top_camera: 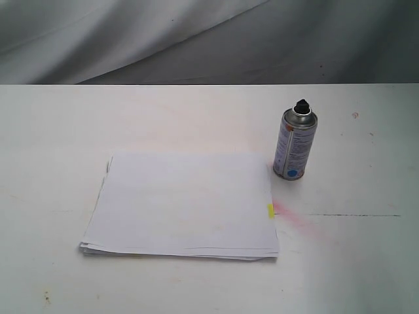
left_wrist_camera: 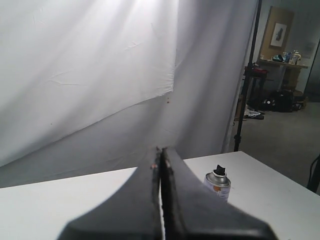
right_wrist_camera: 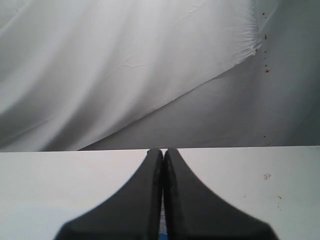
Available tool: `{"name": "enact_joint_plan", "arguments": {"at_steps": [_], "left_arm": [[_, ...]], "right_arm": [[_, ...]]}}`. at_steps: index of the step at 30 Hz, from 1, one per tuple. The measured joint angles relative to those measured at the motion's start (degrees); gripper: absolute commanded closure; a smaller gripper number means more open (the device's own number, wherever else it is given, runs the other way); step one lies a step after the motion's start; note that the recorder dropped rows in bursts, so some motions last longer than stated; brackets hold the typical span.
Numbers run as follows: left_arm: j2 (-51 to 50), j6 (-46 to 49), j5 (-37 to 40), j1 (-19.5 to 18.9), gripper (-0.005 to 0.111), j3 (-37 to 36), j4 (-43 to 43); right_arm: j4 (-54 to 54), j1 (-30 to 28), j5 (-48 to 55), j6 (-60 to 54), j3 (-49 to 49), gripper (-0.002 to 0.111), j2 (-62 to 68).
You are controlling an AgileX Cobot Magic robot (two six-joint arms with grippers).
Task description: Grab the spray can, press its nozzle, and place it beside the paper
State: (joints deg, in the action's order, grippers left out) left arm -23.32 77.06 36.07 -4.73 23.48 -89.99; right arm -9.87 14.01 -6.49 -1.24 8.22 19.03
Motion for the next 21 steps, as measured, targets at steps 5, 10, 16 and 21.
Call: {"name": "enact_joint_plan", "arguments": {"at_steps": [5, 10, 16, 21], "left_arm": [[0.00, 0.00, -0.10, 2.25, 0.107, 0.00, 0.00], [0.00, 0.00, -0.10, 4.56, 0.107, 0.00, 1.23], [0.00, 0.00, -0.10, 4.78, 0.107, 0.00, 3.19], [0.00, 0.00, -0.10, 4.78, 0.107, 0.00, 3.19]], "right_arm": [[0.00, -0.32, 0.00, 0.00, 0.00, 0.108, -0.24], [-0.11, -8.45, 0.00, 0.00, 0.00, 0.108, -3.99], [-0.11, -23.77, -1.07, -0.04, -1.43, 0.108, -8.45], [-0.11, -24.94, -1.29, -0.04, -7.40, 0.108, -10.34]]}}
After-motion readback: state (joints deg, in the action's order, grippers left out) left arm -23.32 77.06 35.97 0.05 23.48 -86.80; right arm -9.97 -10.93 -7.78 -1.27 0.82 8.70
